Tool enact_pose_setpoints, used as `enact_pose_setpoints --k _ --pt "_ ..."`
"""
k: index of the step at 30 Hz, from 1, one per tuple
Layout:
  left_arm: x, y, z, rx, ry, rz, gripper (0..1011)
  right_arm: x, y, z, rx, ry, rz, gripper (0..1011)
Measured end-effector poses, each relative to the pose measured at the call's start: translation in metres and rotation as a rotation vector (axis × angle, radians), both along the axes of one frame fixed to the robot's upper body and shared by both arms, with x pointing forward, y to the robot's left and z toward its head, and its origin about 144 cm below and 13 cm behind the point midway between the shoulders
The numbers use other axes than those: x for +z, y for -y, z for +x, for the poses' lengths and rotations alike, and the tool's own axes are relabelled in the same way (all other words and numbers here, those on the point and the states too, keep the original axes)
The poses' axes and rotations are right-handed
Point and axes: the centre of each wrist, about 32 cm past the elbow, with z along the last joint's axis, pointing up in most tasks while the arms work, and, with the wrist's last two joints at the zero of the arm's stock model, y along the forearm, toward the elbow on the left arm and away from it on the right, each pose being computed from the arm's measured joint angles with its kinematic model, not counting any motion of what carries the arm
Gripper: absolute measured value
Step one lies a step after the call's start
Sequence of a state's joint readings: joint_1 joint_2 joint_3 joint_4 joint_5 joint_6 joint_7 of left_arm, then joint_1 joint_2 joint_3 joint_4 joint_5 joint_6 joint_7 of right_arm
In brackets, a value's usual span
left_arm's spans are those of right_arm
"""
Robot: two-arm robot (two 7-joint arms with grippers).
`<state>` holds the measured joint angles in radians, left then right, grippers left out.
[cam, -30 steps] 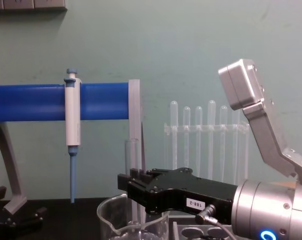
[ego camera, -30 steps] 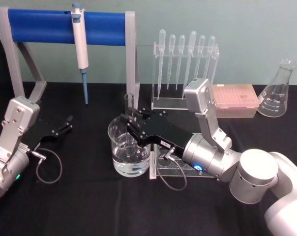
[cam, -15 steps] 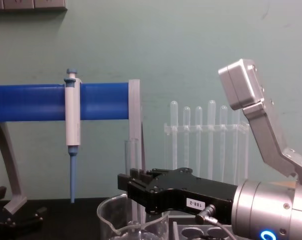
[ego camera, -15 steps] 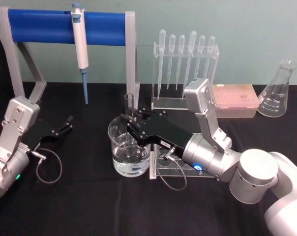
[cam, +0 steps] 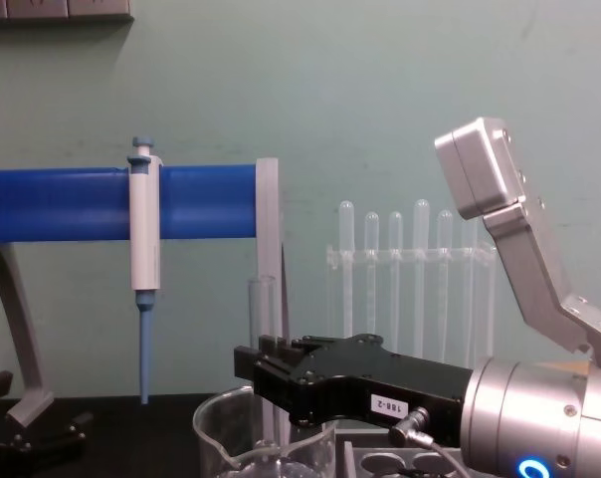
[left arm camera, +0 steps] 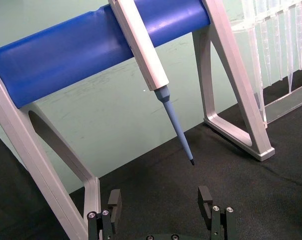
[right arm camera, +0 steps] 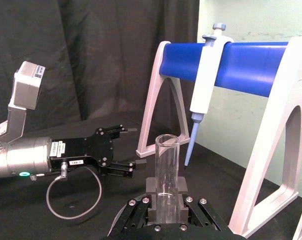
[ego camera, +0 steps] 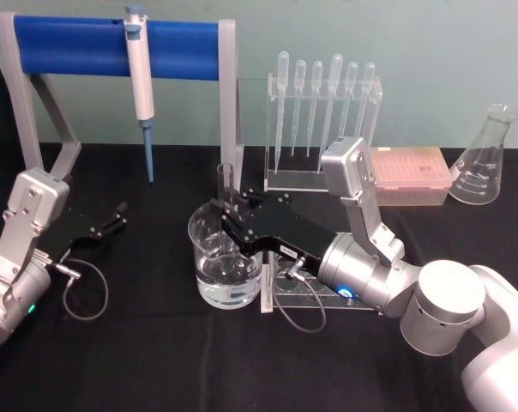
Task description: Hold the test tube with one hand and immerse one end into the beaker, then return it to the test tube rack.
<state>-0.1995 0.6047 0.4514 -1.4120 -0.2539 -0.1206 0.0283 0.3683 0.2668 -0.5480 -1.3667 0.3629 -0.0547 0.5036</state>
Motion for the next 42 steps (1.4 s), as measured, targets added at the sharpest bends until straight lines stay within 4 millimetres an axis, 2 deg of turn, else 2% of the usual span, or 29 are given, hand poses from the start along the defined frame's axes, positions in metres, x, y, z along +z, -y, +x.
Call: enact_pose_setpoints --k 42 --pt "0.0000 0.0000 0.0000 0.000 0.000 0.000 1000 0.0000 0.0000 0.0000 0.000 0.000 0.000 226"
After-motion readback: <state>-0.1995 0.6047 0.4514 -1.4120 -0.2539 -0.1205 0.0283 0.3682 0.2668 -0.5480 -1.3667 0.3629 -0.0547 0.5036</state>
